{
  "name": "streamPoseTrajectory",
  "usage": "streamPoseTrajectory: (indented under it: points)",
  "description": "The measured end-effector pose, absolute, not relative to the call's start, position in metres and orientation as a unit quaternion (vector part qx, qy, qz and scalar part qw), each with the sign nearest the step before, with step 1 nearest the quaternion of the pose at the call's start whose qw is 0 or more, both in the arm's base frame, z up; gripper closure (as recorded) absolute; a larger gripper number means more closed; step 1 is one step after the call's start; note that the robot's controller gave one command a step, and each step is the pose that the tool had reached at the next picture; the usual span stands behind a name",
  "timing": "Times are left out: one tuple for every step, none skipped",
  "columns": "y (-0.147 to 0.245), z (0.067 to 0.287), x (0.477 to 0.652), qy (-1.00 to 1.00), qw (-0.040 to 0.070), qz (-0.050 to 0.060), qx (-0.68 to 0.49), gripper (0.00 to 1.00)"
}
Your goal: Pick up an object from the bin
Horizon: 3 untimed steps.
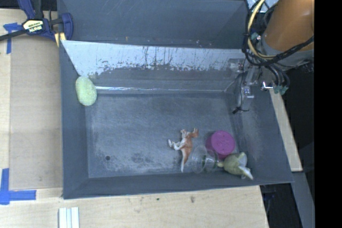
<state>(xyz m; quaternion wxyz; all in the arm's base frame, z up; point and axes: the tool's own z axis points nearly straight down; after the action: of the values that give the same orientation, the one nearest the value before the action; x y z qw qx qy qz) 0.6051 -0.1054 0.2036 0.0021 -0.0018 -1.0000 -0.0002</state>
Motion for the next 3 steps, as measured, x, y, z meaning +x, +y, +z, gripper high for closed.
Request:
streamPoseTrajectory:
  points:
    - [-0.105,0.209,0.606,-1.000,-0.002,0.000,0.000,0.00]
    - [-0.076,0.151,0.596,-0.998,-0.003,0.001,0.059,0.00]
    - [-0.034,0.148,0.567,-0.984,0.000,0.000,0.177,0.00]
